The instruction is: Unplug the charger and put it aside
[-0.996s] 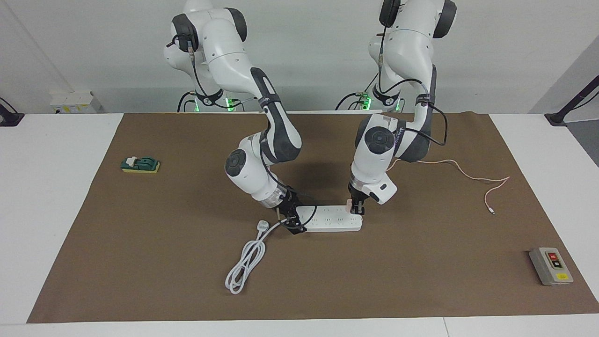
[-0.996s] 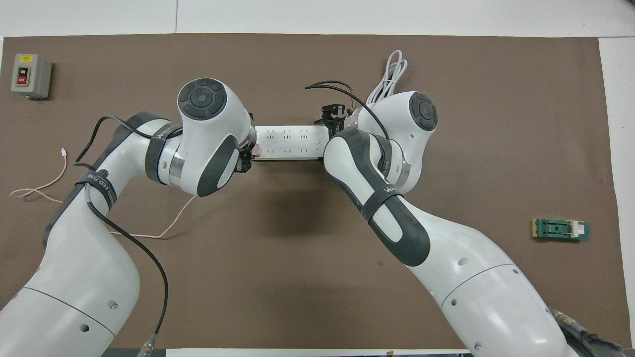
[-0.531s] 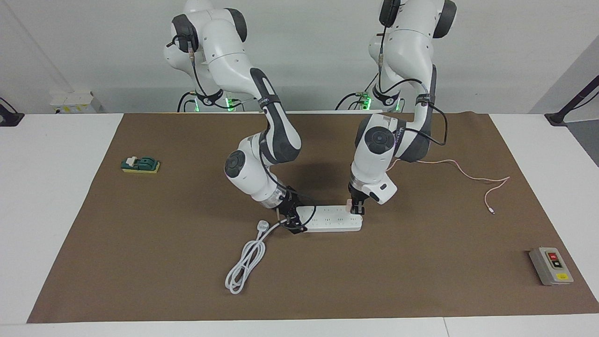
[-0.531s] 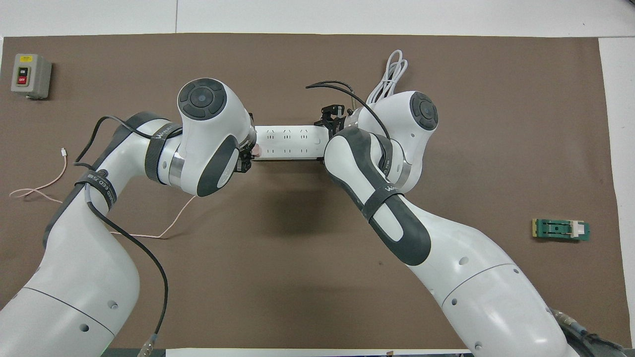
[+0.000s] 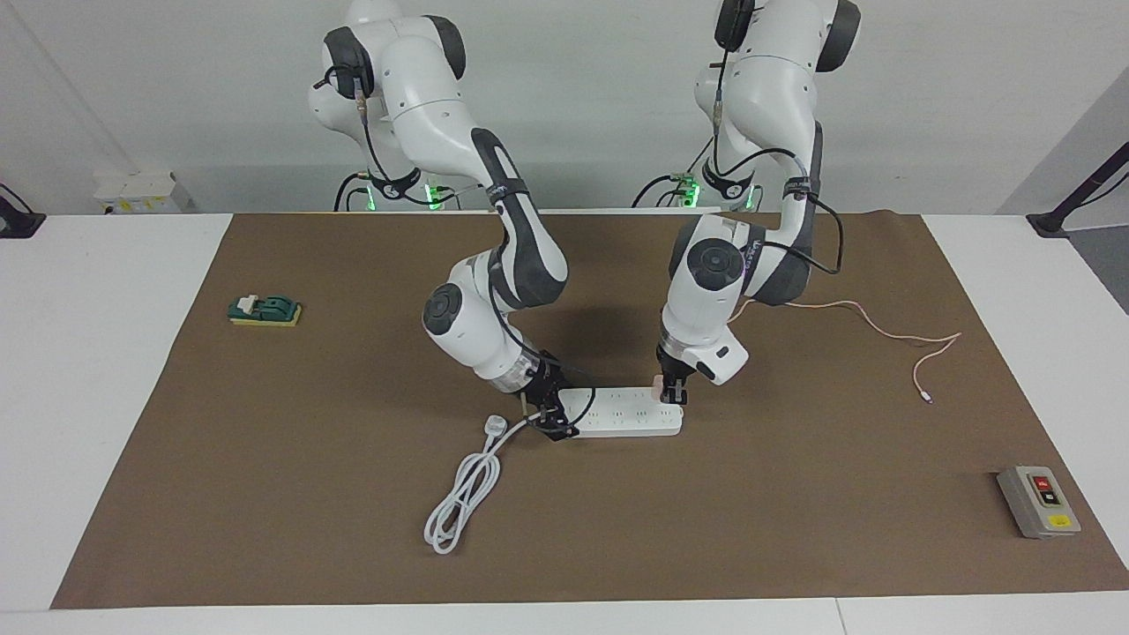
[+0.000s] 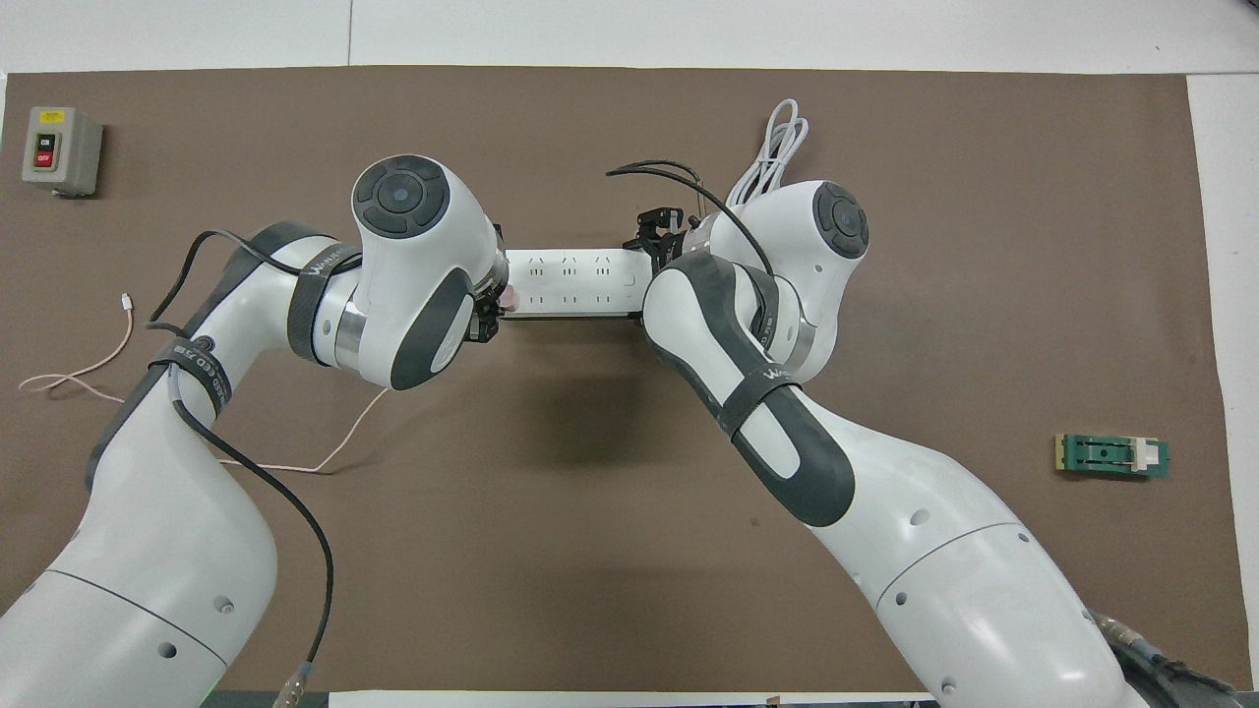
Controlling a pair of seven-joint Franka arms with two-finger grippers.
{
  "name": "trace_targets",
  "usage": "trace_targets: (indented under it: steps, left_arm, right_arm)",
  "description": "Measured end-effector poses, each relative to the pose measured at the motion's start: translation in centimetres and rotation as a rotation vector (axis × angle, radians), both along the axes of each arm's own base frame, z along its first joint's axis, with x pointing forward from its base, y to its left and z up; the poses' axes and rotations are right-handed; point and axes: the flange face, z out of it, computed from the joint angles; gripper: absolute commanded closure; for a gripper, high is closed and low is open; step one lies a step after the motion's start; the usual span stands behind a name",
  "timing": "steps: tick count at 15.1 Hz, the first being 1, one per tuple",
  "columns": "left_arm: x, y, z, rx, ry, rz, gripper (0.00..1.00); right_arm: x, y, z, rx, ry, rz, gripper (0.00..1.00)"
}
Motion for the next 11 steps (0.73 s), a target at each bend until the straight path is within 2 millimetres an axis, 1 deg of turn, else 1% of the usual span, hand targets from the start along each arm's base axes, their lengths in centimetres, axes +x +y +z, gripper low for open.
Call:
trace_targets:
  steps: [2, 3, 4, 5, 7, 8, 9, 10, 11]
  left_arm:
    - [0.0, 0.0, 0.3, 0.002, 0.004, -0.001, 1.0]
    - [0.1, -0.1, 0.8, 0.005, 0.01, -0.003, 1.0]
    - [0.3, 0.0, 2.6, 0.016, 0.028, -0.011, 1.0]
    - [0.0, 0.5, 6.0, 0.034, 0.058, -0.022, 1.0]
    - [-1.2, 1.8, 14.1, 0.037, 0.067, -0.032, 1.0]
    - [-1.9, 2.3, 17.0, 0.032, 0.052, -0.035, 1.0]
    - [-2.4, 2.5, 18.4, 0.026, 0.037, -0.038, 1.0]
    - [-2.5, 2.5, 18.6, 0.023, 0.033, -0.04, 1.0]
    - [-2.4, 2.4, 18.3, 0.025, 0.038, -0.042, 1.0]
  right_arm:
    - [0.0, 0.0, 0.0, 0.0, 0.0, 0.0, 1.0]
    - [0.0, 0.0, 0.0, 0.001, 0.001, -0.001, 1.0]
    - [0.0, 0.0, 0.0, 0.001, 0.0, -0.001, 1.0]
    - [0.0, 0.0, 0.0, 0.001, 0.0, -0.001, 1.0]
    - [0.0, 0.0, 0.0, 0.001, 0.0, -0.001, 1.0]
    - [0.0, 0.0, 0.0, 0.001, 0.0, -0.001, 1.0]
    - [0.0, 0.0, 0.0, 0.001, 0.0, -0.001, 1.0]
    - [0.0, 0.0, 0.0, 0.001, 0.0, -0.001, 1.0]
    - [0.0, 0.0, 0.0, 0.001, 0.0, -0.001, 1.0]
